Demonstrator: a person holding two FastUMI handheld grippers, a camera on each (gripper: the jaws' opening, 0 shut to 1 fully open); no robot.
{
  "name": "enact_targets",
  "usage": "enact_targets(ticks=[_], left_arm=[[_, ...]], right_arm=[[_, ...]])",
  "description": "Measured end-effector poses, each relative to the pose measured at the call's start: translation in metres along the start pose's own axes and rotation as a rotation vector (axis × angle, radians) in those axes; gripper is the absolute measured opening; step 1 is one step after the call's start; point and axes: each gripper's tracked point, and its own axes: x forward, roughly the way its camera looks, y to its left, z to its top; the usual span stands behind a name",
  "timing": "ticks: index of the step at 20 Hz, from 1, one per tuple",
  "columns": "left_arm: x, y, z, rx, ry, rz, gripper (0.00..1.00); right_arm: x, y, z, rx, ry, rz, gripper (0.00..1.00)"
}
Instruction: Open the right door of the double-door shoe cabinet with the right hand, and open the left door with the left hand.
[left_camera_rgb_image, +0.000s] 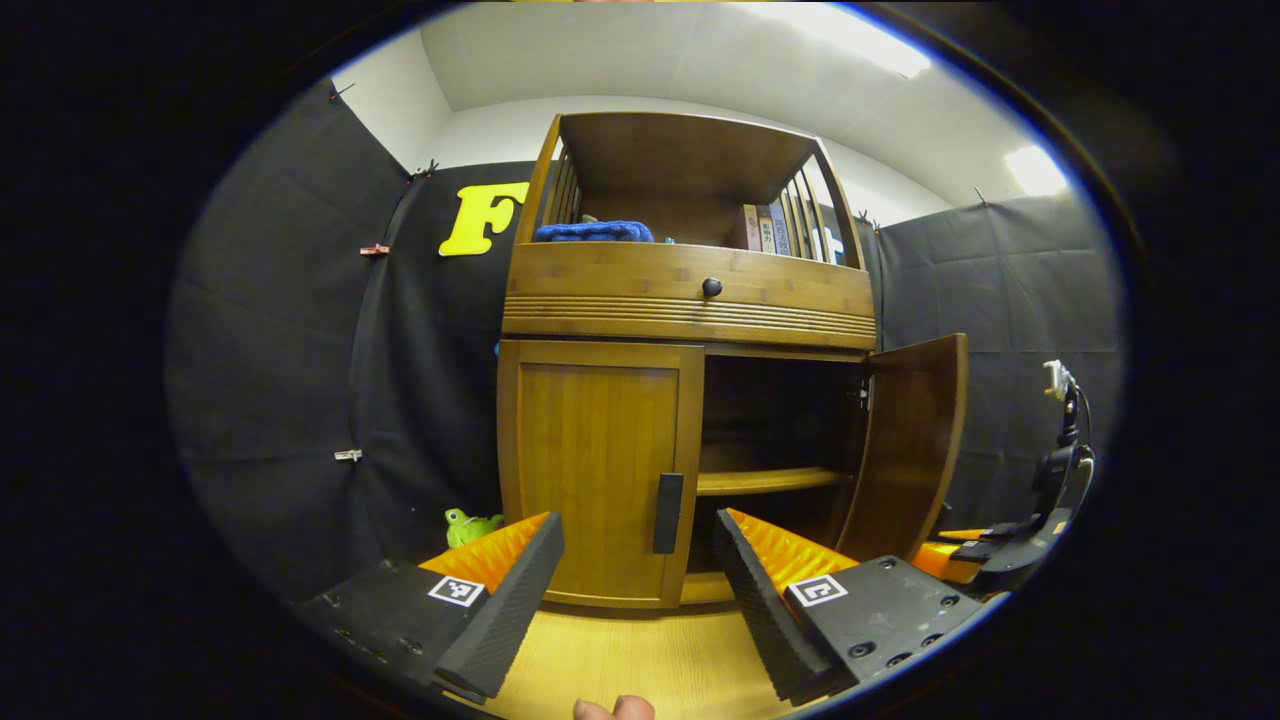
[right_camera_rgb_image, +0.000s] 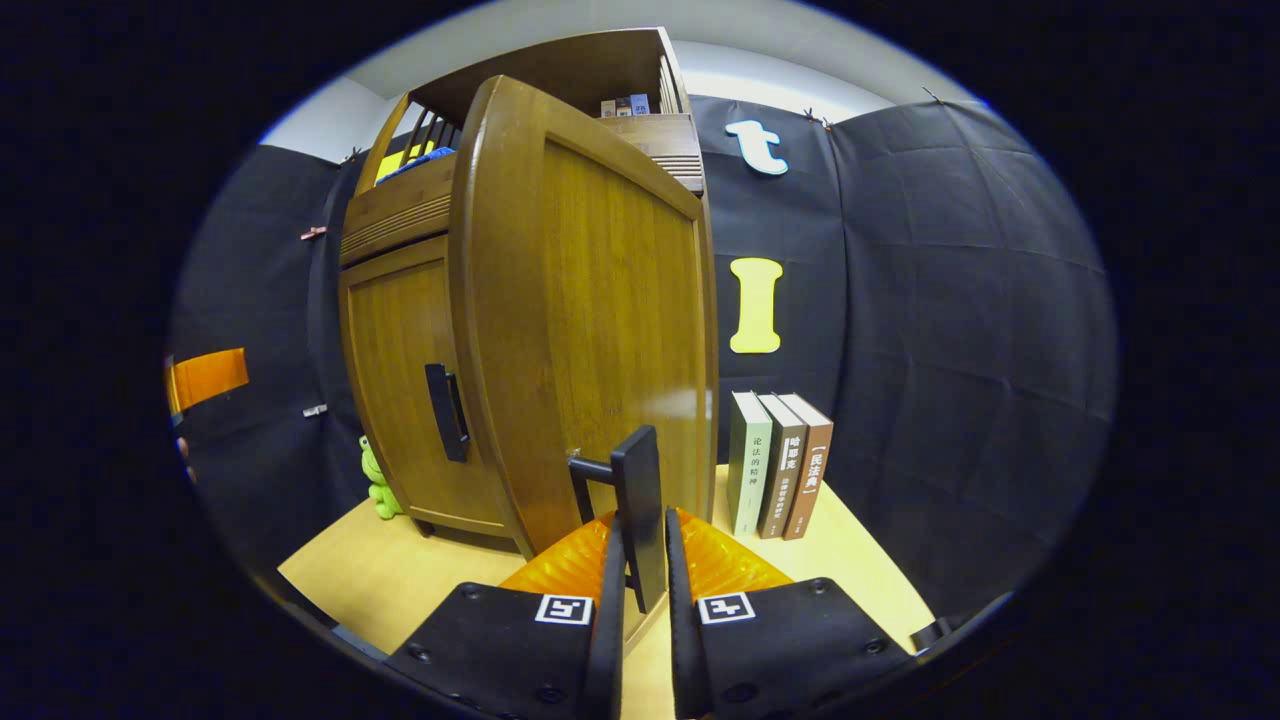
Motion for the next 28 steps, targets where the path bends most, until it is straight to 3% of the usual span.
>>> enact_targets(ticks=[9, 10, 11, 19, 23, 24, 26, 28], left_arm=[[0.035, -0.024, -0.004, 0.009, 0.012, 0.013, 0.92], [0.038, -0.025, -0.003, 0.009, 0.011, 0.013, 0.92], [0.041, -0.028, -0.004, 0.010, 0.010, 0.011, 0.92], [0.065, -0.037, -0.008, 0.017, 0.005, -0.005, 0.92], [0.080, -0.043, -0.013, 0.023, 0.007, -0.019, 0.92], [0.084, -0.044, -0.014, 0.021, 0.009, -0.022, 0.92], [0.096, -0.044, -0.019, 0.018, 0.017, -0.020, 0.92], [0.109, -0.041, -0.025, 0.020, 0.024, -0.013, 0.95]], right_arm=[[-0.017, -0.058, 0.006, -0.052, -0.003, 0.000, 0.19], [-0.019, -0.065, 0.007, -0.044, -0.007, -0.006, 0.12], [-0.020, -0.072, 0.008, -0.032, -0.007, -0.008, 0.18], [-0.032, -0.118, 0.021, -0.017, -0.037, -0.092, 0.17], [-0.038, -0.114, 0.024, -0.023, -0.045, -0.094, 0.18], [-0.041, -0.113, 0.025, -0.030, -0.044, -0.101, 0.10], [-0.045, -0.121, 0.031, -0.039, -0.052, -0.143, 0.10], [-0.055, -0.129, 0.047, -0.050, -0.096, -0.203, 0.34]])
